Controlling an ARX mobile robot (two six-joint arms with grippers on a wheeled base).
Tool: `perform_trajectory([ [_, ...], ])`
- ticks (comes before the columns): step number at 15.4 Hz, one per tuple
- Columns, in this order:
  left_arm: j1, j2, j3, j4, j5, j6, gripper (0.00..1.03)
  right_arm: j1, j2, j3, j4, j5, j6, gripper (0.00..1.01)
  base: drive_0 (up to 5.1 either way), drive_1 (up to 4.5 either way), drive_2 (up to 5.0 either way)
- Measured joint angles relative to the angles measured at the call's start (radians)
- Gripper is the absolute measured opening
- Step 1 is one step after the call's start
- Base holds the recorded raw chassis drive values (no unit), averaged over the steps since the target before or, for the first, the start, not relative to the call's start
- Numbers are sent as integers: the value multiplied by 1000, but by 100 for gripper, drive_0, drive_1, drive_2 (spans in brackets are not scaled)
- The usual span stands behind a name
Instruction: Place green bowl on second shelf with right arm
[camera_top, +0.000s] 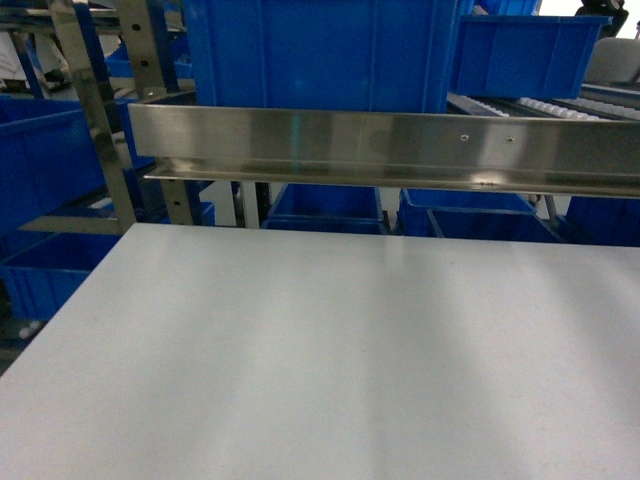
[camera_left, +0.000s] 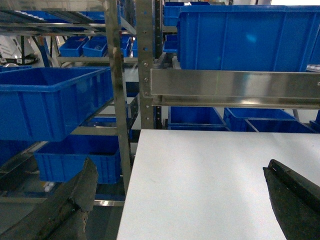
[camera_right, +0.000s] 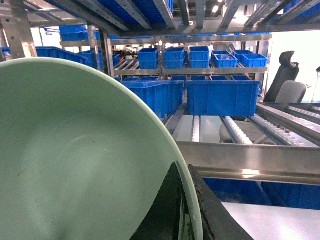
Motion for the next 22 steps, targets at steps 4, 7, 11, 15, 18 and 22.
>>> perform_trajectory([
  [4, 0, 0, 0, 0, 0, 0, 98, 0, 0, 0, -1, 0, 0, 2, -490, 198, 285],
  [7, 0, 0, 0, -2, 0, 0, 98, 0, 0, 0, 0, 0, 0, 2, -490, 242, 242],
  [11, 0, 0, 0, -1, 0, 0, 98, 0, 4, 0, -4, 0, 0, 2, -490, 242, 242],
  [15, 0, 0, 0, -1, 0, 0, 98, 0, 2, 0, -1, 0, 0, 2, -490, 242, 242],
  [18, 0, 0, 0, 0, 0, 0, 98, 0, 3, 0, -1, 0, 0, 2, -490, 242, 242],
  [22, 0, 0, 0, -1, 0, 0, 98, 0, 2, 0, -1, 0, 0, 2, -490, 242, 242],
])
